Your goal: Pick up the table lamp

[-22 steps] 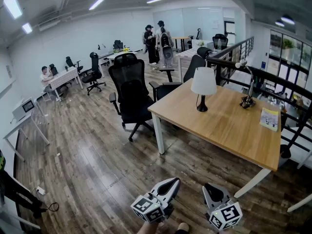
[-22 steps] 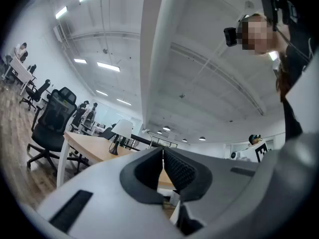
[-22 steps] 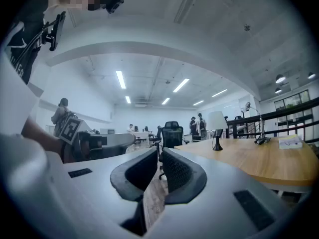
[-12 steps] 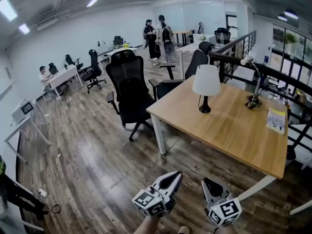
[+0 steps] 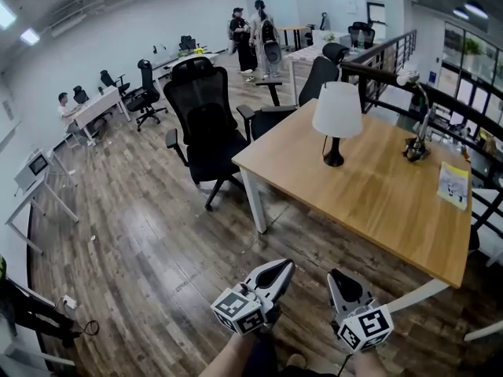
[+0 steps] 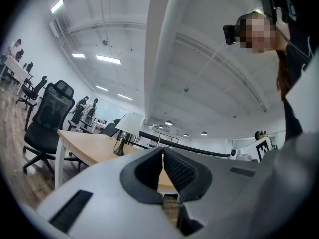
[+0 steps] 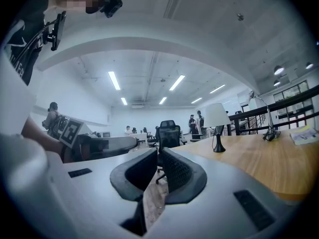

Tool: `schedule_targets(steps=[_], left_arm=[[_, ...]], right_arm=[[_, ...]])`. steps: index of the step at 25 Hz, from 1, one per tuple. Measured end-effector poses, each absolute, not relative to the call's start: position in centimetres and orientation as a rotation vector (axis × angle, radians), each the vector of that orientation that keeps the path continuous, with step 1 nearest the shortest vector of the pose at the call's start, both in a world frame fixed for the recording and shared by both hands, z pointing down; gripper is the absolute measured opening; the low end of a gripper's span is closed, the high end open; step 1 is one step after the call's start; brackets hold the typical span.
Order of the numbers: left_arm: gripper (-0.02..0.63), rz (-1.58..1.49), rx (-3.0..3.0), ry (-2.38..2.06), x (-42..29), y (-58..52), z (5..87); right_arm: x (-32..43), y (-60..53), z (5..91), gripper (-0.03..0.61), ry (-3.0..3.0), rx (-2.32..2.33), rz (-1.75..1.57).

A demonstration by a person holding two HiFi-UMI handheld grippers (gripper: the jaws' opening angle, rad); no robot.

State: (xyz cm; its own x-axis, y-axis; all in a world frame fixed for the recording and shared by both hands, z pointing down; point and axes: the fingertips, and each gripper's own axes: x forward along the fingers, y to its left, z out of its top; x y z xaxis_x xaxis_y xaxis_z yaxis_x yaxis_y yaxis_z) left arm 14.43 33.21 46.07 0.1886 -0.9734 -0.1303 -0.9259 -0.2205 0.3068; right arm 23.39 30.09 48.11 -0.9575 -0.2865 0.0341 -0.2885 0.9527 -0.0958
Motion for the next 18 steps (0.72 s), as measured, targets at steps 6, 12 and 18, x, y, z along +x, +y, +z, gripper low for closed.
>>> schedule_targets(steps=[6,12,18], left_arm=[[0.014,-0.426,2.306,-1.805,10.4,28.2,46.9],[0.014,-0.419,2.352,-1.694,5.4,22.4,46.7],[0.014,-0.492,2.413,-1.551,0.9,17.3,45.3]], right_arm=[[21.3,25.0,48.3,0.052,-3.051,0.552,0.148],[16.4,20.1,48.5,0.054,-3.017,0.674,0.162],[11.3,16.1,48.5,0.054,-2.989,0.776,0.186]])
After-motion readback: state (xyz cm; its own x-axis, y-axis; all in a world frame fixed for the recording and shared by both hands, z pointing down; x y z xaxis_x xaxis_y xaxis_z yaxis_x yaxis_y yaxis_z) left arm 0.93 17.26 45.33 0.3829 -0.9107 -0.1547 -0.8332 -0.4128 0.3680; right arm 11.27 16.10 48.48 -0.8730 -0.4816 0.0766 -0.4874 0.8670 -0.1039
